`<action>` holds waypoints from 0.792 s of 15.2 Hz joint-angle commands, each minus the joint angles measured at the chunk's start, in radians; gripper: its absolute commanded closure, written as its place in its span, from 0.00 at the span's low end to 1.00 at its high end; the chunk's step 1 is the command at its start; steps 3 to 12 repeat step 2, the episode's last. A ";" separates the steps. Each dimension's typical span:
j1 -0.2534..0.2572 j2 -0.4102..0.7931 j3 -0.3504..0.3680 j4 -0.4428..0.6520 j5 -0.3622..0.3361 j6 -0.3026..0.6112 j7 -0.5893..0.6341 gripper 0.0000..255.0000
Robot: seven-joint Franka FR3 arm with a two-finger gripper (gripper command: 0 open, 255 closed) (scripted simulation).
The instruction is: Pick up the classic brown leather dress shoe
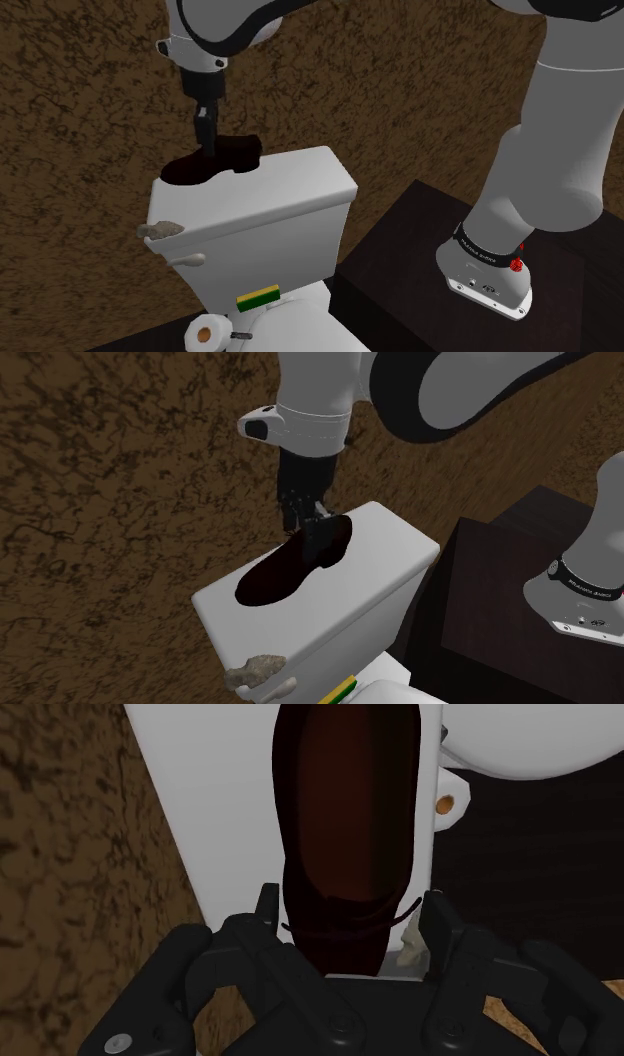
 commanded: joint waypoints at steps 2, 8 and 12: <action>0.000 -0.002 0.000 0.012 0.000 -0.013 0.000 1.00; 0.000 -0.002 0.000 0.012 0.000 -0.013 0.000 1.00; 0.000 -0.002 0.000 0.012 0.000 -0.013 0.000 1.00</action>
